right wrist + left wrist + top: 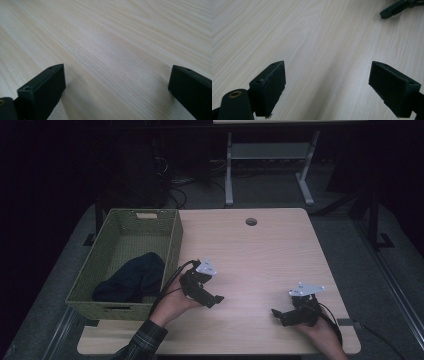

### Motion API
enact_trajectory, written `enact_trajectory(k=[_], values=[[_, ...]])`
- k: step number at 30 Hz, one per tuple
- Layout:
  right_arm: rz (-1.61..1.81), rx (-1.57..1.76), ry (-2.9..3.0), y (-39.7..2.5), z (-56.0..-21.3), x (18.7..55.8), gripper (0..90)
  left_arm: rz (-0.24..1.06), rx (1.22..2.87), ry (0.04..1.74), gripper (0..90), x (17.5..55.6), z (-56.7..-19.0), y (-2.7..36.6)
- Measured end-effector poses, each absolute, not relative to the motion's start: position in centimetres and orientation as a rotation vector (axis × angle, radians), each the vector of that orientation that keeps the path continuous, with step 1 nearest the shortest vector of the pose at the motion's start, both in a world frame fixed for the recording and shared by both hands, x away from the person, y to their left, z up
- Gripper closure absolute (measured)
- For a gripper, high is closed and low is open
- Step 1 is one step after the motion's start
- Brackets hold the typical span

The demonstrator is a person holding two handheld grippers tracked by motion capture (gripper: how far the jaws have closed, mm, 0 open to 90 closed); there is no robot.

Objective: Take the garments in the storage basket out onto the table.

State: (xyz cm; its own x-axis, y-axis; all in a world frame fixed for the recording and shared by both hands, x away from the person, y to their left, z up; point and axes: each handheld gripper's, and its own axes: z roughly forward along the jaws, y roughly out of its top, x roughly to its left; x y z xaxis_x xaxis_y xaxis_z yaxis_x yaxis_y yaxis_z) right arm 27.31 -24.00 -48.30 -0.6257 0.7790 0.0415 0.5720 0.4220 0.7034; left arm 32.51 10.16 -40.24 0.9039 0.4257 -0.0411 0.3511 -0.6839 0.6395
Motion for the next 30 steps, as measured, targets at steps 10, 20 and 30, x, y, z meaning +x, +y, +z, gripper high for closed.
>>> enact_trajectory(k=[10, 20, 30], values=[[1.011, 1.17, 2.389, -24.0, -48.3, 27.3, 0.8, 0.148, 2.339, 0.524, 13.7, 33.5, -39.6, 10.4], [1.012, 1.162, 2.388, -24.0, -48.3, 27.3, 0.8, 0.155, 2.366, 0.507, 13.8, 33.7, -38.8, 10.5], [1.012, 1.16, 2.388, -24.0, -48.3, 27.4, 0.8, 0.178, 2.346, 0.544, 13.8, 34.2, -37.3, 11.4]])
